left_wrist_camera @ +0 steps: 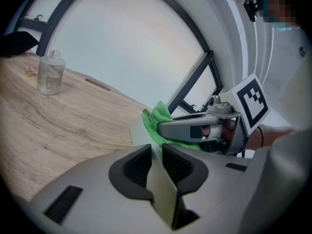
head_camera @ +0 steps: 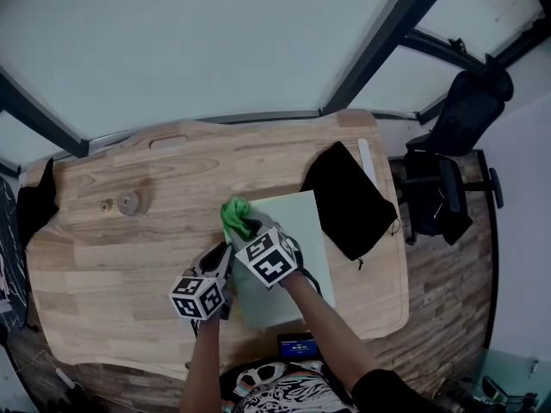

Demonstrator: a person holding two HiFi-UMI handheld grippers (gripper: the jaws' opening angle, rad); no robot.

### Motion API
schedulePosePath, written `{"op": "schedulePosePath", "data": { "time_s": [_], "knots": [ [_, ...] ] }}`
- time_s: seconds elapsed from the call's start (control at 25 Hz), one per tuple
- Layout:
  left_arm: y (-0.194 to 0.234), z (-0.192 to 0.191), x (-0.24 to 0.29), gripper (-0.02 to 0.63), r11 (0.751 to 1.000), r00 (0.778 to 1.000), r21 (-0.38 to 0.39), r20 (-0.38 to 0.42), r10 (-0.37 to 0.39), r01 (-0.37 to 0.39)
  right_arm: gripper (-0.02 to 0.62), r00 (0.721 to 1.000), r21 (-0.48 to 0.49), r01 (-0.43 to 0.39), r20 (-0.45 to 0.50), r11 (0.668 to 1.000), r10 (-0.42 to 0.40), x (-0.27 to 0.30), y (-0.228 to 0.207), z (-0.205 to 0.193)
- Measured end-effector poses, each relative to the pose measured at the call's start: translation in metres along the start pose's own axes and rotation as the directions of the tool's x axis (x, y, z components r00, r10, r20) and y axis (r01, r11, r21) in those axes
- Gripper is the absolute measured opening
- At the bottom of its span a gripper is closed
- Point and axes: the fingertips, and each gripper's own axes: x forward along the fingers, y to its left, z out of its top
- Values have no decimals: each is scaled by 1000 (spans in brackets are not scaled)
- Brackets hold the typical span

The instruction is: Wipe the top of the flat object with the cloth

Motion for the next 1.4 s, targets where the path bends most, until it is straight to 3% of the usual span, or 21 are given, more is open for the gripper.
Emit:
{"op": "schedulePosePath", "data": {
  "time_s": [1.4],
  "knots": [
    [1, 0, 1, 67, 1000, 1000, 10, -11, 3, -3, 89, 1000, 19, -20, -6, 1000, 20, -15, 15, -21]
  ]
}}
